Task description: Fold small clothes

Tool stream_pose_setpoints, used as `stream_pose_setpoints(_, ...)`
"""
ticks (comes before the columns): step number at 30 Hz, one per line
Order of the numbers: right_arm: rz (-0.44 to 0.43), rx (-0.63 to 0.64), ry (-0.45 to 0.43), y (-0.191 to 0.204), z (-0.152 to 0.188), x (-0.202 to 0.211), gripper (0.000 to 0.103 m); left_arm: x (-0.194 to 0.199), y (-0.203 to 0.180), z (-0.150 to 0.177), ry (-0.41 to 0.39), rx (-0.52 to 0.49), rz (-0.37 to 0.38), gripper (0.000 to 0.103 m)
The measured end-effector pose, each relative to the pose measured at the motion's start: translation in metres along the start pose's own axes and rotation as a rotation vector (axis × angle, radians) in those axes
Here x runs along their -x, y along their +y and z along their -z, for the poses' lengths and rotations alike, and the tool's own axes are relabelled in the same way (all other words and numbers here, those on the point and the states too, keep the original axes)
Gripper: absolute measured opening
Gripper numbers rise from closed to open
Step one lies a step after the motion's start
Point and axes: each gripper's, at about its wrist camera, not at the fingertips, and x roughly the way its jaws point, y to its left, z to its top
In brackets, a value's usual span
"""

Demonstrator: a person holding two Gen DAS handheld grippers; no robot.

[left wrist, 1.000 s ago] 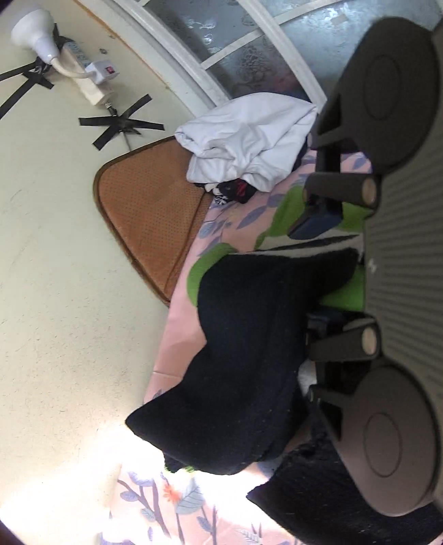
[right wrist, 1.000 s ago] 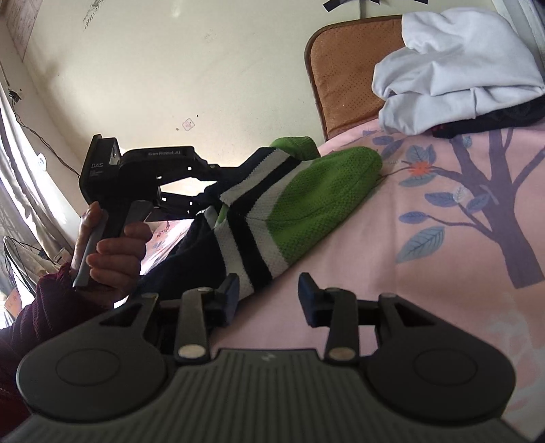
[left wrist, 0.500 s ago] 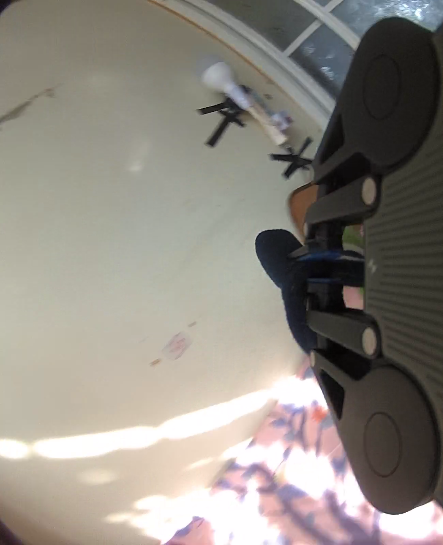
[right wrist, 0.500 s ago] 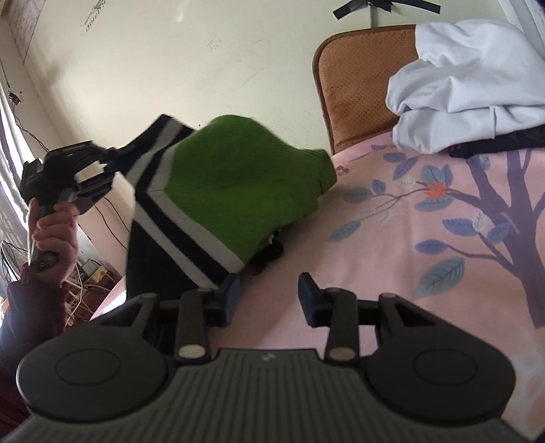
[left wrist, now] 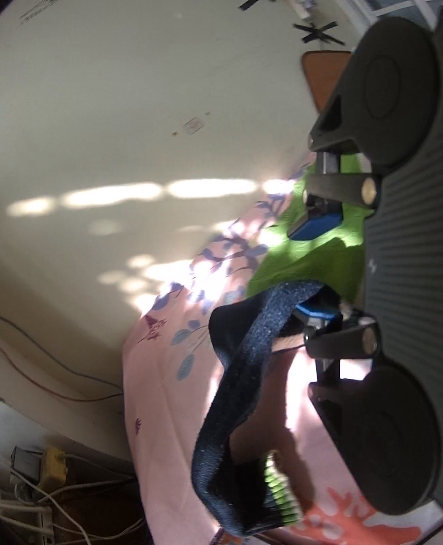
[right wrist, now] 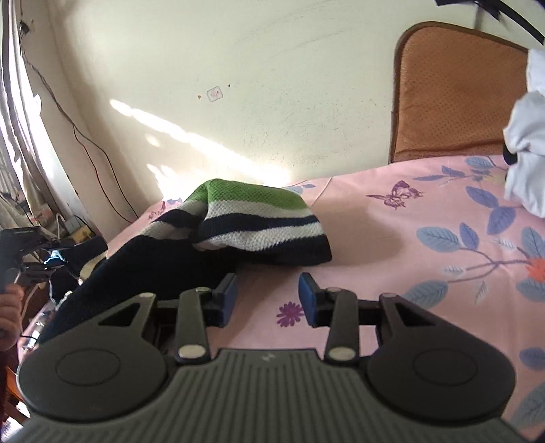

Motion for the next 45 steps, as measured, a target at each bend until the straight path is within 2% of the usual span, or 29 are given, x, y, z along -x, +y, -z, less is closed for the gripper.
stream_pose_setpoints(2, 0.013, 0.015, 0.031, -0.003, -0.003, -0.015, 0.064, 0.010, -0.002, 0.017, 0.027, -0.056, 0.031, 0.059)
stream_pose_setpoints(4, 0.029, 0.024, 0.060, -0.006, -0.006, -0.031, 0.072, 0.019, -0.004, 0.034, 0.078, -0.116, 0.077, 0.066)
stream_pose_setpoints(5, 0.049, 0.036, 0.065, -0.007, -0.009, -0.039, 0.078, 0.021, -0.006, 0.039, 0.089, -0.137, 0.083, 0.074)
stream_pose_setpoints(6, 0.074, 0.047, 0.059, -0.006, -0.012, -0.047, 0.080, 0.024, -0.007, 0.047, 0.087, -0.148, 0.080, 0.082)
stream_pose_setpoints(7, 0.088, 0.047, 0.051, -0.009, -0.016, -0.054, 0.080, 0.024, -0.008, 0.052, 0.087, -0.155, 0.076, 0.083)
stream_pose_setpoints(8, 0.091, 0.038, 0.052, -0.012, -0.021, -0.065, 0.073, 0.022, -0.008, 0.059, 0.096, -0.169, 0.069, 0.083)
stream_pose_setpoints(9, 0.078, 0.023, 0.062, -0.013, -0.025, -0.072, 0.057, 0.018, -0.008, 0.060, 0.105, -0.172, 0.051, 0.083)
stream_pose_setpoints(10, 0.066, 0.010, 0.067, -0.011, -0.029, -0.076, 0.015, 0.015, -0.005, 0.061, 0.114, -0.155, 0.029, 0.083)
stream_pose_setpoints(11, 0.068, 0.013, 0.058, -0.005, -0.034, -0.075, 0.011, 0.011, -0.003, 0.061, 0.121, -0.137, 0.023, 0.083)
stream_pose_setpoints(13, 0.057, 0.055, -0.041, 0.009, -0.048, -0.052, 0.011, 0.009, 0.000, 0.063, 0.140, -0.110, 0.019, 0.083)
stream_pose_setpoints(16, 0.038, 0.097, -0.213, 0.029, -0.082, 0.011, 0.010, 0.009, -0.003, 0.066, 0.144, -0.143, 0.036, 0.083)
stream_pose_setpoints(18, -0.003, 0.115, -0.314, 0.039, -0.106, 0.057, 0.010, 0.010, -0.006, 0.062, 0.136, -0.139, 0.075, 0.082)
stream_pose_setpoints(20, 0.005, 0.183, -0.391, 0.056, -0.126, 0.092, 0.010, 0.008, -0.012, 0.055, 0.126, -0.120, 0.114, 0.082)
stream_pose_setpoints(22, 0.069, 0.240, -0.442, 0.068, -0.149, 0.108, 0.011, -0.002, -0.026, 0.044, 0.112, -0.116, 0.107, 0.082)
stream_pose_setpoints(23, 0.113, 0.250, -0.436, 0.069, -0.160, 0.105, 0.013, -0.009, -0.034, 0.040, 0.102, -0.131, 0.108, 0.082)
stream_pose_setpoints(24, 0.169, 0.256, -0.408, 0.066, -0.173, 0.095, 0.016, -0.016, -0.042, 0.037, 0.093, -0.154, 0.110, 0.082)
stream_pose_setpoints(26, 0.358, 0.266, -0.301, 0.042, -0.187, 0.059, 0.047, -0.034, -0.056, 0.034, 0.104, -0.185, 0.059, 0.080)
stream_pose_setpoints(27, 0.464, 0.259, -0.246, 0.026, -0.185, 0.042, 0.047, -0.038, -0.058, 0.035, 0.119, -0.177, 0.042, 0.077)
stream_pose_setpoints(28, 0.542, 0.247, -0.194, 0.010, -0.178, 0.033, 0.047, -0.037, -0.058, 0.039, 0.135, -0.166, 0.077, 0.077)
stream_pose_setpoints(29, 0.559, 0.221, -0.156, -0.006, -0.166, 0.035, 0.047, -0.031, -0.056, 0.044, 0.142, -0.176, 0.117, 0.079)
stream_pose_setpoints(33, 0.315, 0.126, -0.160, -0.039, -0.094, 0.086, 0.054, 0.002, -0.044, 0.070, 0.164, -0.286, 0.138, 0.088)
stream_pose_setpoints(36, 0.129, 0.101, -0.105, -0.049, -0.037, 0.113, 0.072, 0.017, -0.031, 0.085, 0.219, -0.299, 0.149, 0.090)
stream_pose_setpoints(37, 0.094, 0.094, -0.070, -0.051, -0.021, 0.115, 0.077, 0.020, -0.027, 0.090, 0.246, -0.290, 0.166, 0.090)
stream_pose_setpoints(40, 0.064, 0.138, 0.038, -0.036, 0.018, 0.107, 0.079, 0.021, -0.028, 0.108, 0.312, -0.291, 0.228, 0.090)
stream_pose_setpoints(41, 0.064, 0.149, 0.071, -0.032, 0.027, 0.099, 0.077, 0.019, -0.033, 0.114, 0.322, -0.305, 0.239, 0.086)
stream_pose_setpoints(42, 0.067, 0.158, 0.112, -0.029, 0.033, 0.090, 0.071, 0.015, -0.041, 0.122, 0.332, -0.335, 0.236, 0.067)
stream_pose_setpoints(43, 0.071, 0.178, 0.168, -0.022, 0.037, 0.081, 0.041, 0.010, -0.048, 0.126, 0.358, -0.360, 0.223, 0.051)
stream_pose_setpoints(44, 0.099, 0.231, 0.158, -0.013, 0.038, 0.076, 0.015, 0.004, -0.054, 0.128, 0.390, -0.374, 0.211, 0.020)
stream_pose_setpoints(45, 0.097, 0.259, 0.156, -0.005, 0.033, 0.075, 0.015, 0.000, -0.058, 0.126, 0.407, -0.378, 0.204, 0.013)
